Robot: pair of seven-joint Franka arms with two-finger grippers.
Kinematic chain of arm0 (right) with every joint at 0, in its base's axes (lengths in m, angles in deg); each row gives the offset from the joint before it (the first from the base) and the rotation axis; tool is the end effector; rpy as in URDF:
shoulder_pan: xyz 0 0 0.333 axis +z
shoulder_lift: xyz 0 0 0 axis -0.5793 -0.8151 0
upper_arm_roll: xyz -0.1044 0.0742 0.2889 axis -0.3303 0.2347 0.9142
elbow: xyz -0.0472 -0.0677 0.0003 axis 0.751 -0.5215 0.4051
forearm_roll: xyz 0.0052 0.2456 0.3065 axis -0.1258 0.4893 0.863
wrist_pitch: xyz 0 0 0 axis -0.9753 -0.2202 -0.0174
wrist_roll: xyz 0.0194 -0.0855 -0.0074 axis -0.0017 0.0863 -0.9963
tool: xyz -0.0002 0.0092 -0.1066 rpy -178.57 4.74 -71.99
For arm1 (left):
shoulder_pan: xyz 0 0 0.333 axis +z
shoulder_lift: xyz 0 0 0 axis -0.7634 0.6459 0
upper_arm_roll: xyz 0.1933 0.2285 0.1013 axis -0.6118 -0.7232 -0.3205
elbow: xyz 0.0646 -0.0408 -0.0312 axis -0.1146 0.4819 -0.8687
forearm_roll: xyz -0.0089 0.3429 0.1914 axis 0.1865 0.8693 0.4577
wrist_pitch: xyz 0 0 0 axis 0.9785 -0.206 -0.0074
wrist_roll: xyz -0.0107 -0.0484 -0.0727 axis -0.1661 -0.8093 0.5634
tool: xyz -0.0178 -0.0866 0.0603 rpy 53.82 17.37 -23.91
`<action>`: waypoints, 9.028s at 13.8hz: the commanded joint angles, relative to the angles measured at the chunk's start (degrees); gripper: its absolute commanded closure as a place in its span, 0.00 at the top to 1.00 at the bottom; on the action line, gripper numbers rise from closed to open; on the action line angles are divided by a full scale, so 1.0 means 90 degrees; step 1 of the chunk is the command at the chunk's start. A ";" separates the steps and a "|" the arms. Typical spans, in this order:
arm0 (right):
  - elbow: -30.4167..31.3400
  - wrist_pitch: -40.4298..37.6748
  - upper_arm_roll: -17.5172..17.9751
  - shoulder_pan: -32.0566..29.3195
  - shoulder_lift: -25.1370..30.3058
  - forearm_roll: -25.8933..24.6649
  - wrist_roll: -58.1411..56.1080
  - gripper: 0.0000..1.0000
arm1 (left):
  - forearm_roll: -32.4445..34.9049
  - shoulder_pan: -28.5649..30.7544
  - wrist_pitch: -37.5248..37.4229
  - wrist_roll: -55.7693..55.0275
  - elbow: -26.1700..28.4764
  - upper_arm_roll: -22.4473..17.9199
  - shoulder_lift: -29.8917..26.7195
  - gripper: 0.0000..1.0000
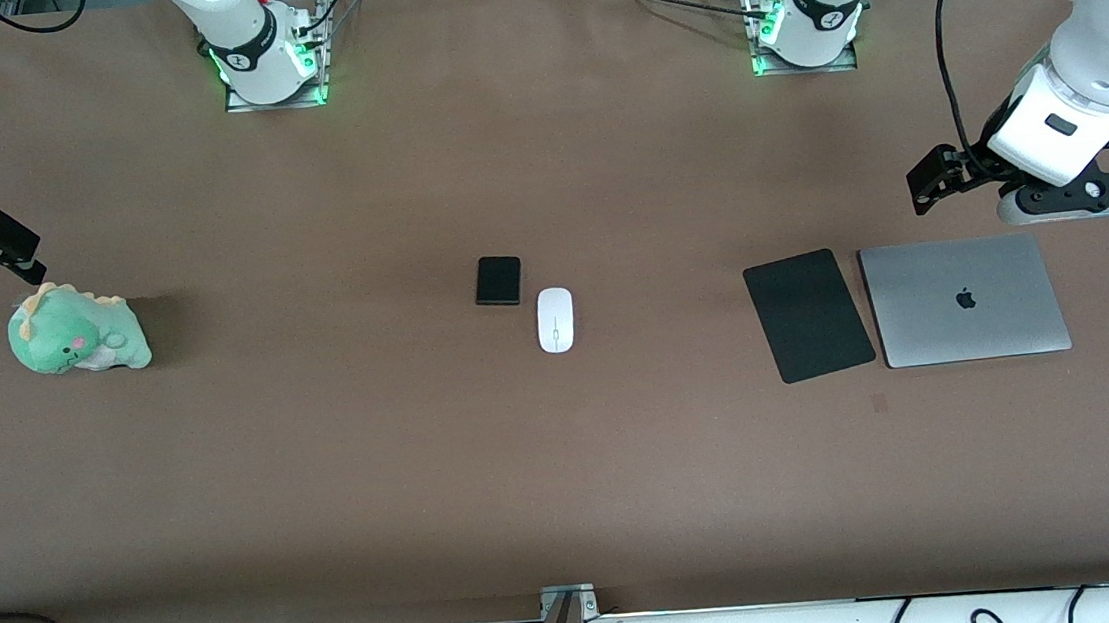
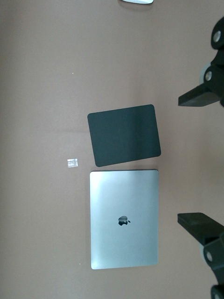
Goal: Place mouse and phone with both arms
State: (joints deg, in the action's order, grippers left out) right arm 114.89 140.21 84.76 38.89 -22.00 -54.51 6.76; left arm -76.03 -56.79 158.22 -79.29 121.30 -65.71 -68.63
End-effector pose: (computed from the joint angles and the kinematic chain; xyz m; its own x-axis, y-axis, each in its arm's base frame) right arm 0.5675 -0.0170 0.6194 0.9806 -0.0339 0.1929 -0.0438 -0.9979 0.0473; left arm 0.5712 -0.0746 0.5743 0.9994 0.0329 0.0046 0.0331 -0.9988 -0.0361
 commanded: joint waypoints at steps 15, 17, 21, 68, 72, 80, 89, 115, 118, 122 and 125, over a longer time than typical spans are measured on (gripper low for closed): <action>-0.0075 -0.0127 0.0060 -0.0085 -0.0026 0.0098 -0.0126 1.00 | 0.0093 -0.0108 -0.0109 0.0002 -0.0115 0.0000 0.0006 1.00; -0.0066 -0.0127 0.0060 -0.0065 -0.0026 0.0098 -0.0126 1.00 | 0.0103 -0.0079 -0.0109 0.0070 -0.0115 -0.0020 0.0015 1.00; -0.0027 -0.0322 0.0080 -0.0065 -0.0084 0.0098 -0.0116 1.00 | 0.0103 -0.0069 -0.0109 0.0071 -0.0115 -0.0020 0.0015 1.00; 0.0627 0.3845 0.0060 0.4681 -0.4235 0.0636 0.4601 1.00 | -0.1450 -0.1466 0.1659 -0.2126 -0.0476 0.0215 0.2554 1.00; 0.0910 0.4043 0.0050 0.4690 -0.4245 0.0586 0.4601 1.00 | -0.1440 -0.1476 0.1659 -0.2126 -0.0495 0.0215 0.2554 1.00; 0.1341 0.4824 0.0021 0.4769 -0.4381 0.0537 0.4591 0.97 | -0.1430 -0.1485 0.1659 -0.2117 -0.0534 0.0215 0.2593 1.00; 0.0970 0.3723 -0.0212 0.4652 -0.4255 0.0527 0.4057 0.42 | -0.1430 -0.1641 0.1659 -0.2117 -0.0544 0.0215 0.2652 1.00; 0.4016 0.5771 -0.0711 0.0141 -0.2555 0.0722 -0.0827 0.33 | -0.0913 -0.3917 0.4559 -0.2468 -0.1208 0.0117 0.5103 1.00; 0.4026 0.6014 -0.0692 -0.0094 -0.2662 0.0732 -0.1005 0.35 | -0.0913 -0.3917 0.4559 -0.2449 -0.1208 0.0117 0.5152 1.00; 0.3987 0.6074 -0.0429 -0.0104 -0.2838 0.0723 -0.1287 0.37 | -0.0747 -0.3907 0.4559 -0.2400 -0.1208 0.0117 0.5191 0.95; 0.3939 0.6074 -0.0370 -0.0124 -0.2936 0.0723 -0.1804 0.37 | -0.0737 -0.3898 0.4559 -0.2361 -0.1218 0.0117 0.5191 0.66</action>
State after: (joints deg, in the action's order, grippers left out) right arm 150.19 193.97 80.86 38.55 -48.41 -48.83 -5.37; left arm -83.70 -91.27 199.64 -101.22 112.17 -63.90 -22.84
